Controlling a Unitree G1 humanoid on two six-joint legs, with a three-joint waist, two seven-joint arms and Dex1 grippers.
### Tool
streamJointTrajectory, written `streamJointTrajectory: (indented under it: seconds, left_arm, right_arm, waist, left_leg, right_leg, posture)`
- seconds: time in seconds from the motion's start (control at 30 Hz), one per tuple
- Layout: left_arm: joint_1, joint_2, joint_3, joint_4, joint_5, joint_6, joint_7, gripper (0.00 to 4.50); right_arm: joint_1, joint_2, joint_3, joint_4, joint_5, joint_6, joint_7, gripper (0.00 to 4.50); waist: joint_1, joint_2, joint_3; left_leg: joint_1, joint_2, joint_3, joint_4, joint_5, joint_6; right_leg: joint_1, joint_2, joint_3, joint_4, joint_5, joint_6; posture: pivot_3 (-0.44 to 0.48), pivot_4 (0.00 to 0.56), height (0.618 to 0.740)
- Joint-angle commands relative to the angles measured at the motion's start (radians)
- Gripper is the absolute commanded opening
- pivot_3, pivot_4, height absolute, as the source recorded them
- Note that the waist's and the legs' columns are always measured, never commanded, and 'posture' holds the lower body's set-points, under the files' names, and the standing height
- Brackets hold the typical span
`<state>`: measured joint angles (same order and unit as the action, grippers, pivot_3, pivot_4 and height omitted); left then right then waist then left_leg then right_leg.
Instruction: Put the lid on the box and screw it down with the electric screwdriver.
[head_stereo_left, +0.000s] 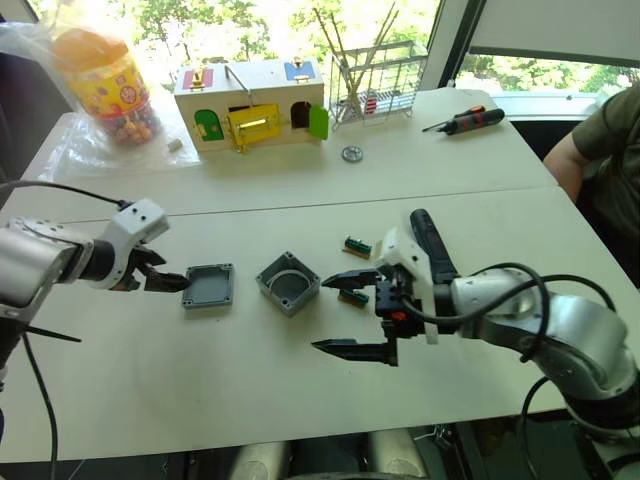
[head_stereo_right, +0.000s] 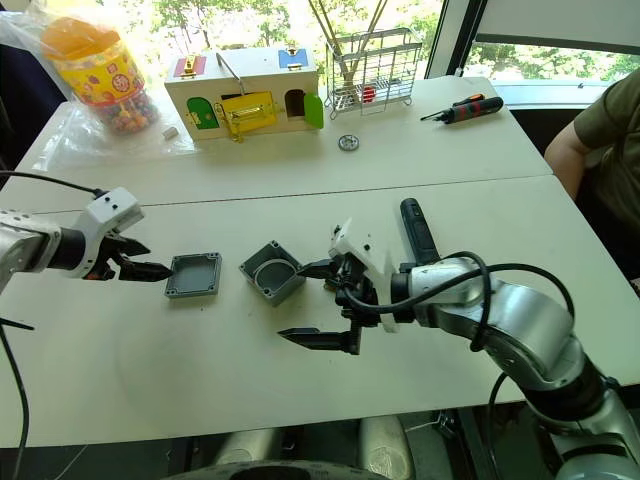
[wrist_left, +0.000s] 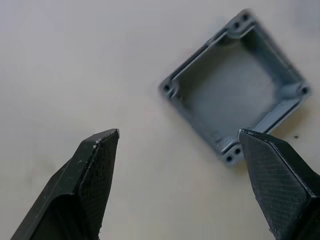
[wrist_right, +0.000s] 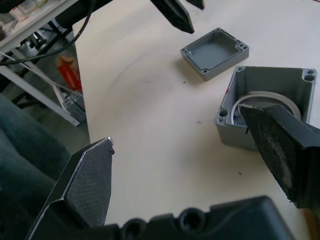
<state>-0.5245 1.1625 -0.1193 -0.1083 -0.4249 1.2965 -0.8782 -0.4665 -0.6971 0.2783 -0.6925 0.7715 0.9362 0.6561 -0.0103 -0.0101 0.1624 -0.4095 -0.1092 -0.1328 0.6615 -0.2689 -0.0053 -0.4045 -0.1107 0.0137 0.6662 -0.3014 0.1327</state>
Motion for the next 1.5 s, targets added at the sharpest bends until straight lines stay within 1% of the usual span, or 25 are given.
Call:
streamJointTrajectory:
  seconds: [0.03,0.13,0.3,0.6,0.77,0.8,0.83,0.87,0.9,1.0,1.03,1.13,1.2,1.33,1.43,1.5]
  left_arm:
    - [-0.009,-0.028,0.075,-0.059,-0.016,0.144,0.071,3.90]
    - [-0.041,-0.058,0.089,-0.060,-0.019,0.224,0.109,3.90]
    - [-0.082,-0.089,0.088,-0.046,-0.028,0.287,0.152,3.90]
    - [-0.127,-0.192,0.054,0.001,-0.012,0.318,0.262,3.90]
    - [-0.114,-0.238,0.041,0.016,-0.011,0.316,0.305,3.90]
    - [-0.111,-0.247,0.036,0.015,-0.010,0.316,0.312,3.41]
    - [-0.107,-0.254,0.033,0.013,-0.010,0.317,0.318,3.09]
    - [-0.103,-0.261,0.033,0.011,-0.010,0.317,0.324,2.59]
    - [-0.096,-0.265,0.033,0.007,-0.012,0.318,0.329,2.20]
    - [-0.062,-0.264,0.020,-0.016,-0.010,0.307,0.340,0.53]
    - [-0.050,-0.269,0.025,-0.017,-0.010,0.305,0.342,0.09]
    - [-0.028,-0.289,0.045,-0.015,-0.006,0.298,0.358,0.09]
    - [-0.006,-0.310,0.060,-0.015,0.003,0.260,0.372,0.09]
    - [0.041,-0.354,0.112,-0.022,0.024,0.076,0.374,0.09]
    - [0.013,-0.384,0.192,0.005,0.012,-0.003,0.363,0.09]
    - [-0.022,-0.380,0.231,0.031,-0.004,-0.063,0.331,0.09]
  right_arm:
    - [-0.019,0.044,0.053,0.026,-0.075,-0.067,0.019,4.50]
    - [-0.010,0.090,0.073,0.057,-0.110,-0.097,0.018,4.50]
    - [0.008,0.127,0.085,0.058,-0.148,-0.104,0.007,4.50]
    - [0.025,0.181,0.067,0.026,-0.163,-0.083,-0.045,4.50]
    - [0.031,0.184,0.048,0.010,-0.157,-0.066,-0.062,4.50]
    - [0.030,0.184,0.046,0.011,-0.158,-0.065,-0.064,4.50]
    - [0.029,0.183,0.044,0.012,-0.161,-0.064,-0.065,4.50]
    - [0.028,0.183,0.041,0.014,-0.162,-0.063,-0.065,4.50]
    - [0.027,0.182,0.039,0.015,-0.163,-0.061,-0.065,4.50]
    - [0.030,0.177,0.031,0.017,-0.165,-0.060,-0.064,4.50]
    - [0.031,0.175,0.027,0.017,-0.164,-0.058,-0.064,4.50]
    - [0.036,0.170,0.017,0.020,-0.159,-0.055,-0.059,4.50]
    - [0.043,0.165,0.006,0.026,-0.154,-0.054,-0.054,4.50]
    - [0.054,0.180,-0.040,0.042,-0.113,-0.032,-0.052,4.50]
    - [0.039,0.214,-0.125,0.063,-0.020,0.016,-0.066,4.50]
    - [0.013,0.246,-0.183,0.094,0.040,0.051,-0.091,4.50]
  waist:
    - [0.001,0.000,0.000]
    - [-0.002,0.000,0.000]
    - [-0.002,0.000,0.000]
    - [0.000,0.000,0.000]
    - [-0.002,0.000,0.000]
    - [-0.002,0.000,0.000]
    - [-0.002,0.000,0.000]
    - [-0.002,0.000,0.000]
    - [-0.002,0.000,0.000]
    - [-0.002,0.000,0.000]
    - [-0.002,0.001,-0.001]
    - [-0.001,0.003,-0.002]
    - [0.000,0.004,-0.003]
    - [0.018,0.014,-0.009]
    - [0.036,0.014,-0.009]
    - [0.040,0.011,-0.008]
  left_leg:
    - [0.000,0.000,0.000,0.000,0.001,-0.001]
    - [0.000,0.000,0.000,0.000,0.001,-0.002]
    - [0.000,0.000,0.001,-0.001,0.001,-0.002]
    - [0.000,-0.001,0.001,-0.001,0.001,-0.003]
    - [0.000,-0.001,0.001,-0.001,0.001,-0.003]
    - [0.000,-0.001,0.001,-0.001,0.001,-0.003]
    - [0.000,-0.001,0.001,-0.001,0.001,-0.003]
    - [0.000,-0.001,0.001,-0.001,0.001,-0.003]
    - [0.000,-0.001,0.001,-0.001,0.001,-0.003]
    - [0.000,-0.001,0.001,-0.001,0.001,-0.003]
    - [0.000,-0.001,0.001,-0.001,0.001,-0.003]
    - [0.000,-0.001,0.001,-0.001,0.001,-0.003]
    - [0.000,-0.001,0.001,-0.001,0.001,-0.004]
    - [0.002,-0.002,0.001,-0.001,0.001,-0.004]
    - [0.002,-0.002,-0.002,-0.001,0.002,-0.005]
    - [0.002,-0.002,-0.003,-0.001,0.002,-0.004]
  right_leg:
    - [-0.001,0.000,0.000,0.000,0.000,0.000]
    - [-0.001,-0.001,0.001,0.000,0.000,0.000]
    - [-0.001,-0.001,0.001,0.001,0.000,0.000]
    - [-0.001,-0.002,0.002,0.001,0.000,0.000]
    - [-0.002,-0.002,0.002,0.001,0.000,0.000]
    - [-0.002,-0.002,0.002,0.001,0.000,0.000]
    - [-0.002,-0.002,0.002,0.001,0.000,0.000]
    - [-0.002,-0.002,0.002,0.001,0.000,0.000]
    - [-0.002,-0.002,0.002,0.001,0.000,0.000]
    - [-0.002,-0.002,0.002,0.001,0.000,0.000]
    - [-0.001,-0.002,0.003,0.001,0.000,0.000]
    - [-0.001,-0.003,0.003,0.001,0.000,0.000]
    - [-0.001,-0.003,0.003,0.001,0.000,0.000]
    - [-0.001,-0.004,0.003,0.000,0.000,0.000]
    - [0.000,-0.005,0.002,0.000,0.000,0.000]
    - [0.000,-0.004,0.002,0.000,0.000,-0.001]
  posture:
    - [0.000,0.150,0.740]
    - [0.000,0.150,0.740]
    - [0.000,0.150,0.740]
    - [0.000,0.150,0.740]
    - [0.000,0.150,0.740]
    - [0.000,0.150,0.740]
    - [0.000,0.150,0.740]
    - [0.000,0.150,0.740]
    - [0.000,0.150,0.740]
    - [0.000,0.150,0.740]
    - [0.000,0.150,0.740]
    - [0.000,0.150,0.740]
    - [0.000,0.150,0.740]
    - [0.000,0.150,0.740]
    - [0.000,0.150,0.740]
    - [0.000,0.150,0.740]
